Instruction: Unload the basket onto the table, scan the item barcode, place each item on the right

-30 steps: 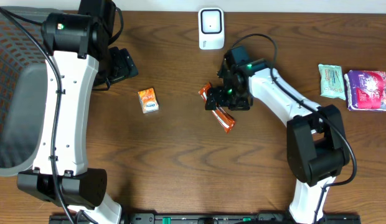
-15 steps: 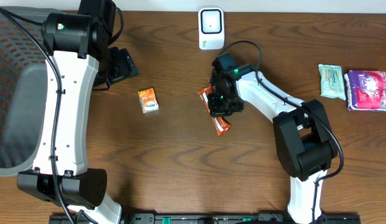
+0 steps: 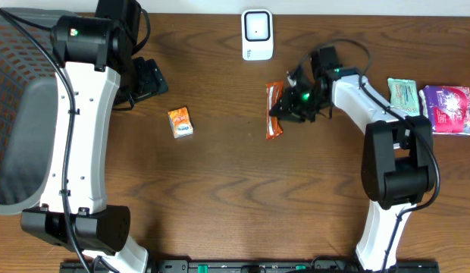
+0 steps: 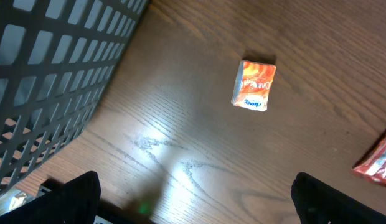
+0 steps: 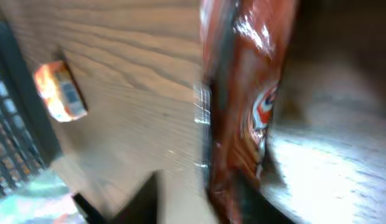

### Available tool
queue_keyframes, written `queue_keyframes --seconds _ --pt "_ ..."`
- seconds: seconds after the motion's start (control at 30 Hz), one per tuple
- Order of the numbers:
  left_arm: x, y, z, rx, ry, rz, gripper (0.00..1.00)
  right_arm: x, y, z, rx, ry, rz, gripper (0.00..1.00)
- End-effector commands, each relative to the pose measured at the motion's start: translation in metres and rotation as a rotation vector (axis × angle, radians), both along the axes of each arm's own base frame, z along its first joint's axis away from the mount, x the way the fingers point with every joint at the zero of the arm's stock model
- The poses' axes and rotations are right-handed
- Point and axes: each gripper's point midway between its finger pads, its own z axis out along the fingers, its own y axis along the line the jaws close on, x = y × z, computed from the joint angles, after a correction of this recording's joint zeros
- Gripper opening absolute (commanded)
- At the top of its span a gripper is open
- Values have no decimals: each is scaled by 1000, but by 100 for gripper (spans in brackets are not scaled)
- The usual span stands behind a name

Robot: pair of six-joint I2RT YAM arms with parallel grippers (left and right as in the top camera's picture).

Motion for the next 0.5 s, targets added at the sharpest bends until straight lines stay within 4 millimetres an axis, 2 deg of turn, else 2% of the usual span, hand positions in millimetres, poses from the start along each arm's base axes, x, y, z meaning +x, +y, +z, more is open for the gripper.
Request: queue_keyframes --seconds 0.0,0.1,0.23,0.33,0.47 --pt "-12 2 0 10 47 2 98 -21 2 -24 -43 85 -13 56" --pt "-12 2 0 10 47 2 98 -21 0 -26 -61 87 -16 57" --pt "-12 2 0 10 47 2 98 -7 -2 -14 -48 56 -38 59" --pt "-12 2 0 10 47 2 98 5 -6 -6 -43 35 -64 64" --pt "-12 2 0 10 47 2 98 18 -13 -5 -37 -6 -93 71"
